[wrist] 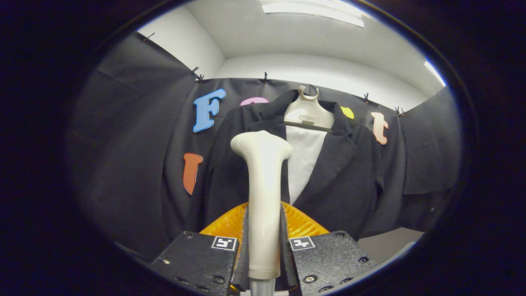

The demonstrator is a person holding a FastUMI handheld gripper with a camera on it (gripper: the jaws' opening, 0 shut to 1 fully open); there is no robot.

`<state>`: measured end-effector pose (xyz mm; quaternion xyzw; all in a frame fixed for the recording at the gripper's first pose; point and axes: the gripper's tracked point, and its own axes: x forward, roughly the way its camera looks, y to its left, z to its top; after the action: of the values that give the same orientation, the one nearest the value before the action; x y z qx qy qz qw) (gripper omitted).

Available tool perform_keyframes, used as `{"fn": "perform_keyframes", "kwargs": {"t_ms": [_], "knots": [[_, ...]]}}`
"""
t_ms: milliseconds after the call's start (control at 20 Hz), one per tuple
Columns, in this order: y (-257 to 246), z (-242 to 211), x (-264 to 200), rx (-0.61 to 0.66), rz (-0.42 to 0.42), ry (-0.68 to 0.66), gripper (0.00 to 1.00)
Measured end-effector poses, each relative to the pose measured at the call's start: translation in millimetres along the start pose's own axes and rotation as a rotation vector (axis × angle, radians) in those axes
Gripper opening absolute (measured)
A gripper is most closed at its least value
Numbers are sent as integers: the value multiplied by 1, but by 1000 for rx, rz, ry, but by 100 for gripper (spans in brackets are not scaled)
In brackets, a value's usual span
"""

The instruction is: Iron the clothes twice with a garment steamer, once on the left side and once on the right side.

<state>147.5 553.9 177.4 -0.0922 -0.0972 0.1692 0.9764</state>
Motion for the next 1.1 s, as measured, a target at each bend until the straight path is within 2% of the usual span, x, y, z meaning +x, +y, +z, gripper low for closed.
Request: {"fn": "perform_keyframes", "kwargs": {"t_ms": [1100], "knots": [[17, -131, -76, -15, 65, 240, 33]]}}
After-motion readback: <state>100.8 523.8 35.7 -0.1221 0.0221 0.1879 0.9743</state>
